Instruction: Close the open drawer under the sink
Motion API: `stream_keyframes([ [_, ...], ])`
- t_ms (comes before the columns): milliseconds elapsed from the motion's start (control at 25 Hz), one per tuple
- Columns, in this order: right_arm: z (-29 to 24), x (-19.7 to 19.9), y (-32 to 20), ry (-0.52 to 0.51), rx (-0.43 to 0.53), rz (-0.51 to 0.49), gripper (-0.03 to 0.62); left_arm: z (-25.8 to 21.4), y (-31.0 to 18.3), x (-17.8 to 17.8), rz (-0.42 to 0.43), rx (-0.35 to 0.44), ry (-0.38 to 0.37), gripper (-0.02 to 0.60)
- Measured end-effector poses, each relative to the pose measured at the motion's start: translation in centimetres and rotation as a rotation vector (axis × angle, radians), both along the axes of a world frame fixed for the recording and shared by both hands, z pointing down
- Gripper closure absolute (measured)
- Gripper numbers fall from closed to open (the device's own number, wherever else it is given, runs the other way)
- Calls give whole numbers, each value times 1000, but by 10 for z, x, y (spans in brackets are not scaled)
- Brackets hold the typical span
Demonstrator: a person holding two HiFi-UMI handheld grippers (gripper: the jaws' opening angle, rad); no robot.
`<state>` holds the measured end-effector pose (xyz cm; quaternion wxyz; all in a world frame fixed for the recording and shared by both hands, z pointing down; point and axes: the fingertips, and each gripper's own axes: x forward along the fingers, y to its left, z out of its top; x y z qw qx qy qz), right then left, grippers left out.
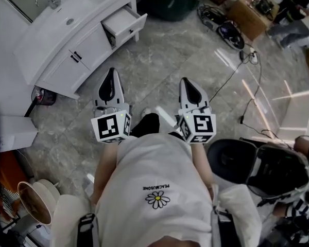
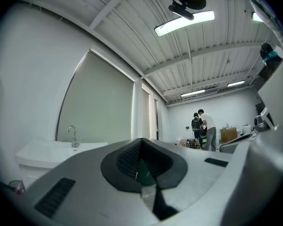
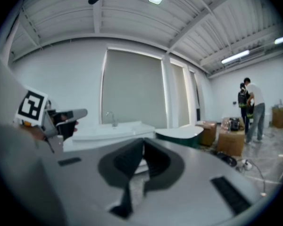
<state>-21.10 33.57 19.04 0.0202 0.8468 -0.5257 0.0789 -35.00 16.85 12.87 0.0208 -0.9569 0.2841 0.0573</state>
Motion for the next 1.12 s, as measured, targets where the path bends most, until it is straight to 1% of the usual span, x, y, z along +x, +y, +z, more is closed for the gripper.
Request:
stream_keyframes([
  [120,2,10,9,21,-38,26,565,5,-1,17,34,0,-7,561],
  [240,10,29,20,16,-32,60,565,12,1,35,78,21,-24,561],
  [360,18,52,23,-4,-40,101,565,20,-6,53,89,10,-30,561],
  [480,23,74,14,-4,-50,106,565,26,-19,77,89,0,-32,561],
  [720,19,133,-39,23,-79,42,565,22,-56,141,82,35,-18,561],
  [920,22,188,-95,30,-99,-38,565,23,-101,203,45,33,-37,561],
  [1040,21,224,-135,34,-114,-95,565,21,-128,239,20,34,-30,561],
  [1120,12,248,-164,53,-121,-140,565,20,-148,261,-18,17,-18,561],
])
